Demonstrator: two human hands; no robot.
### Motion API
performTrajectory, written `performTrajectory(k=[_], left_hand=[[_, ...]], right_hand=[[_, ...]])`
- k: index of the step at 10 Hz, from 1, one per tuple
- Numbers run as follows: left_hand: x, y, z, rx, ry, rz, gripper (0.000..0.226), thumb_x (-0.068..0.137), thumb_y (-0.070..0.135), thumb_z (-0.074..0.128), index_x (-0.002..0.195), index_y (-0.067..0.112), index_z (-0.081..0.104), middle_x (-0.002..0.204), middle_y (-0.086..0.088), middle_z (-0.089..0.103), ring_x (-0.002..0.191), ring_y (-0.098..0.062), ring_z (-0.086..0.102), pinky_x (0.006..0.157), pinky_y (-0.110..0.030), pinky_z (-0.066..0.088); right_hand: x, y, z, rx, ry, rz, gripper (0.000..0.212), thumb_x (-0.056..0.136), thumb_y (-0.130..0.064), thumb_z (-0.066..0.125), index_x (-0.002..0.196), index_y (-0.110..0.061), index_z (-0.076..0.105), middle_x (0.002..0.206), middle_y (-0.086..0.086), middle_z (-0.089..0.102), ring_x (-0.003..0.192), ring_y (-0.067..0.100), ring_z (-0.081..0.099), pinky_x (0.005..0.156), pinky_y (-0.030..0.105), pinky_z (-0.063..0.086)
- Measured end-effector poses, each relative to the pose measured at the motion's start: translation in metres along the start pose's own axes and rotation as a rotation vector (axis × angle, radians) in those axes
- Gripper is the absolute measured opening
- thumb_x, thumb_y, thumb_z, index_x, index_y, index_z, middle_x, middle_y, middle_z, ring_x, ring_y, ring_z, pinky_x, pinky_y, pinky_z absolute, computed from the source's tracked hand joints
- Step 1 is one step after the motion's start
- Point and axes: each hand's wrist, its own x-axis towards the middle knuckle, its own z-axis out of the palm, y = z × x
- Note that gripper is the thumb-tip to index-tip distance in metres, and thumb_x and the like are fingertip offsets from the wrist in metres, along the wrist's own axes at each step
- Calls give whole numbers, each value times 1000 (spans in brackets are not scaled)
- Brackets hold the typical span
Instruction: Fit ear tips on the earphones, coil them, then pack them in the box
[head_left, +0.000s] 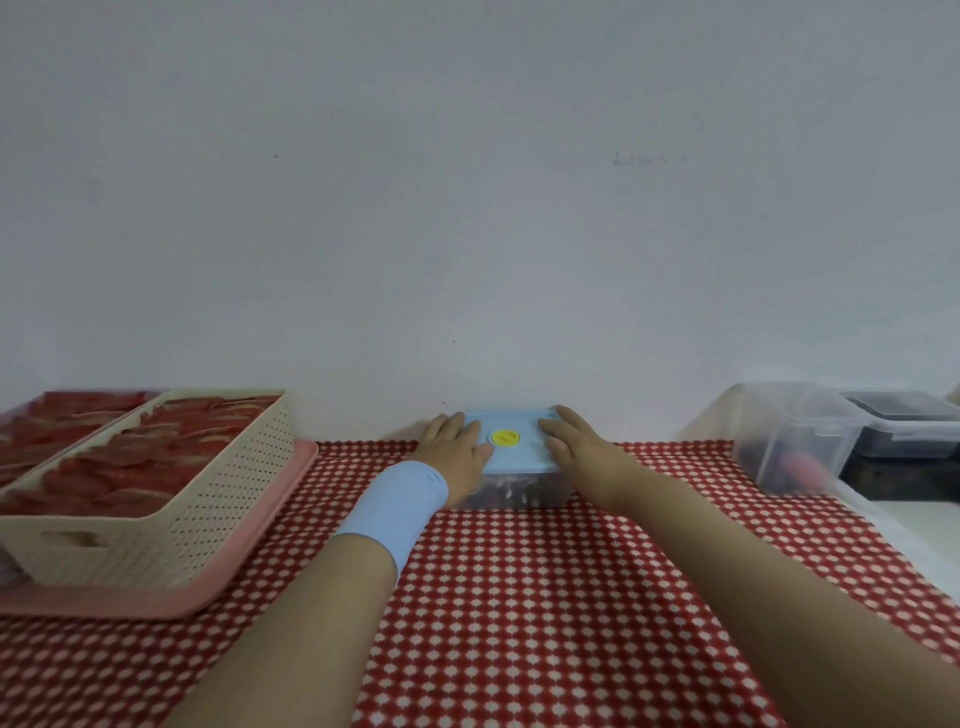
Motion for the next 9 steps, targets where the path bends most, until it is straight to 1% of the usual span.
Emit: performTrajectory(k=[1,2,3,4,5,6,7,8,9], left_hand=[[1,0,2,-96,31,-61,50,105,34,31,154,26,23,163,-5,-6,149,-30,-8,121,-44,4],[3,1,6,-246,117,-105,59,99,40,47,151,22,27,159,-6,8,146,-29,14,118,-39,17],[6,0,7,-389,164,-90,68,96,33,58,152,14,24,155,-11,21,141,-28,31,117,-37,26],[9,-3,7,-437,170,-85,68,95,32,60,151,14,26,155,-10,28,141,-26,32,115,-37,28],[10,-6,9,-467,179,-83,68,95,35,60,151,15,28,155,-8,32,139,-25,35,115,-38,30],[8,-6,11,-492,194,-91,72,94,38,60,153,16,25,156,-7,30,141,-24,33,115,-37,29],[6,-5,12,-465,189,-69,71,97,41,55,154,16,21,159,-5,26,144,-22,29,116,-36,25],[2,-2,11,-461,197,-45,67,100,43,46,155,16,19,161,-4,22,147,-21,23,118,-36,20],[0,-4,-2,-540,246,-51,62,101,46,42,154,20,23,161,-3,24,146,-19,24,118,-35,20]], right_hand=[[3,0,0,108,-2,43,53,111,-29,33,160,-13,20,170,4,3,155,19,14,119,27,14],[3,5,1,324,103,141,66,104,-33,54,159,-12,25,164,11,22,145,27,35,118,33,26],[0,10,6,415,152,174,55,102,-31,59,150,-10,43,148,11,51,123,23,53,101,29,38],[5,10,7,420,158,173,39,101,-31,60,135,-12,56,134,10,63,105,20,57,87,29,42],[8,9,8,465,151,189,39,101,-32,59,135,-12,56,131,9,63,105,22,59,85,30,44],[7,9,9,485,169,191,46,101,-33,59,141,-12,52,138,11,60,114,24,59,94,34,47],[7,11,9,533,127,223,64,103,-37,56,157,-13,32,153,11,48,131,27,53,105,35,42],[3,11,4,552,104,240,74,104,-48,49,162,-15,19,163,9,34,145,27,39,118,39,30],[2,10,-10,576,193,269,77,103,-54,45,162,-13,19,167,8,26,150,27,32,122,40,25]])
